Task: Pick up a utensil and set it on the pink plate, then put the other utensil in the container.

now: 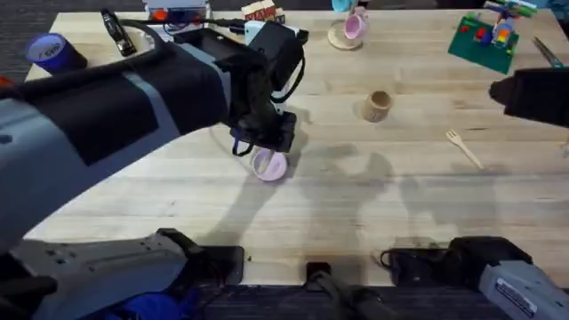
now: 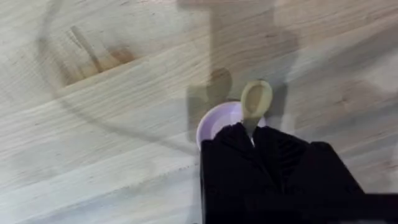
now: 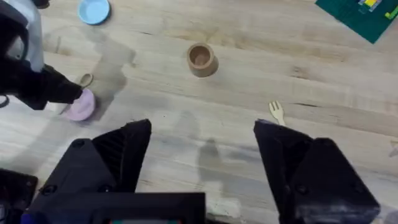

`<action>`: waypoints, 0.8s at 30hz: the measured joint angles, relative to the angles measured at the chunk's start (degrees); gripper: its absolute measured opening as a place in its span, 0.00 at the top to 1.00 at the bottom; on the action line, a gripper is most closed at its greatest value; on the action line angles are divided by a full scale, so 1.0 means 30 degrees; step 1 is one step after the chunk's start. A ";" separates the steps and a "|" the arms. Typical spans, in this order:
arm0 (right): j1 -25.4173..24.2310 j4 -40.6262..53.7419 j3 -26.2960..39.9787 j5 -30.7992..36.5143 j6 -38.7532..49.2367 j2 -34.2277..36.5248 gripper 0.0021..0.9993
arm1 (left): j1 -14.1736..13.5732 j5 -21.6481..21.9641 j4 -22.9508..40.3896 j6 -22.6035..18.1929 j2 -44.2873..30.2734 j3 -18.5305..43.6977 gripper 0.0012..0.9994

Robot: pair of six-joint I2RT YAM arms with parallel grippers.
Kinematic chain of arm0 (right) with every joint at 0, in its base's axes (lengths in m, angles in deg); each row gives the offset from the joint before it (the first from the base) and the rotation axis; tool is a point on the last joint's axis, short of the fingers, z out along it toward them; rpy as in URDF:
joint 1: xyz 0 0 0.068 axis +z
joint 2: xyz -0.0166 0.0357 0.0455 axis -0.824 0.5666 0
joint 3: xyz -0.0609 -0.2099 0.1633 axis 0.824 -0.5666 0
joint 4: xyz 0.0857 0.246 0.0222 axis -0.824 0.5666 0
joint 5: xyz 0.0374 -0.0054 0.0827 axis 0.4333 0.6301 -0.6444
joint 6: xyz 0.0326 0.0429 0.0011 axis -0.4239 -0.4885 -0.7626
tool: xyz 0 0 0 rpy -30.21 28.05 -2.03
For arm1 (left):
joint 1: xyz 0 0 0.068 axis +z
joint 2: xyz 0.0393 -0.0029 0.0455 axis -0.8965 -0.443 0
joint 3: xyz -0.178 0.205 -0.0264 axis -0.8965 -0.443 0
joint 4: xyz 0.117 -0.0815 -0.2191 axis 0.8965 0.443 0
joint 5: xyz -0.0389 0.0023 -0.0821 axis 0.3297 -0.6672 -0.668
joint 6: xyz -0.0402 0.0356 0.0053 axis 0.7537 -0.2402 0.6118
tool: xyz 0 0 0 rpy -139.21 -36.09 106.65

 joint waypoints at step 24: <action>0.0000 0.0000 0.0000 -0.0006 0.0000 0.0000 0.00 | 0.0000 0.0000 -0.1048 0.1068 0.0000 -0.1891 0.96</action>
